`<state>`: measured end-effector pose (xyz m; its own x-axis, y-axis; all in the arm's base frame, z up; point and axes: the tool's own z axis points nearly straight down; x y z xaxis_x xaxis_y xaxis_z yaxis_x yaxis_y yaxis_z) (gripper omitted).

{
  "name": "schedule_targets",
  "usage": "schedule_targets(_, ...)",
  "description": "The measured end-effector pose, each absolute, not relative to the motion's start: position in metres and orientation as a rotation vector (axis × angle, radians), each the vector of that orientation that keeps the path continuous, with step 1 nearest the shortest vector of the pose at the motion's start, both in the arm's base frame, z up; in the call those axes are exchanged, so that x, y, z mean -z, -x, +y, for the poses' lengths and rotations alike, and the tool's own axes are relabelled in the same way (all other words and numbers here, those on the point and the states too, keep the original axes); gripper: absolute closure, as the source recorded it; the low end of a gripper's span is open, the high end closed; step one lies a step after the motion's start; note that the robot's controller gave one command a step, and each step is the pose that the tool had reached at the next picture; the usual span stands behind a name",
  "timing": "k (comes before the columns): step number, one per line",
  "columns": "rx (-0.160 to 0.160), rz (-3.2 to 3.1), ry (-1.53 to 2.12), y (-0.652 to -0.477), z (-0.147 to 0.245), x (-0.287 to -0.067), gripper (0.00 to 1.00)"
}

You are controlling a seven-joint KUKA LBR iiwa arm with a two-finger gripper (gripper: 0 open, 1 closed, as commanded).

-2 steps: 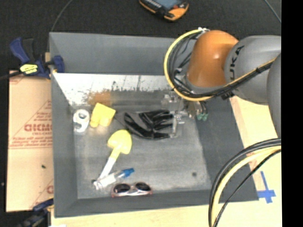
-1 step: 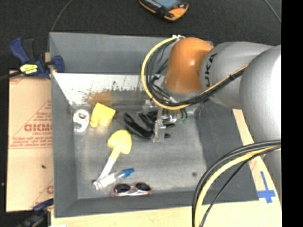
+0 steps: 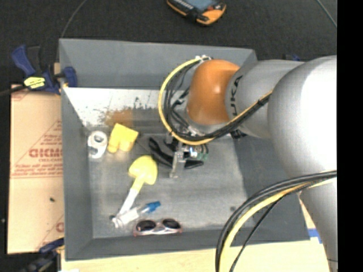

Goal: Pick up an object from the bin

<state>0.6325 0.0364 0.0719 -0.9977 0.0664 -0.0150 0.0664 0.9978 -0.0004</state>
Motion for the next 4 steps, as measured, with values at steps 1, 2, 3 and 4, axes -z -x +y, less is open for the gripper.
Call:
schedule_targets(1, -0.002, 3.130, -0.030, -0.648, 0.080, -0.073, 1.00)
schedule_targets(2, -0.002, 3.130, -0.030, -0.648, 0.080, -0.073, 1.00)
schedule_targets(3, -0.001, 3.132, -0.029, -0.647, 0.080, -0.076, 1.00)
schedule_targets(4, -0.001, 3.133, -0.029, -0.646, 0.079, -0.089, 1.00)
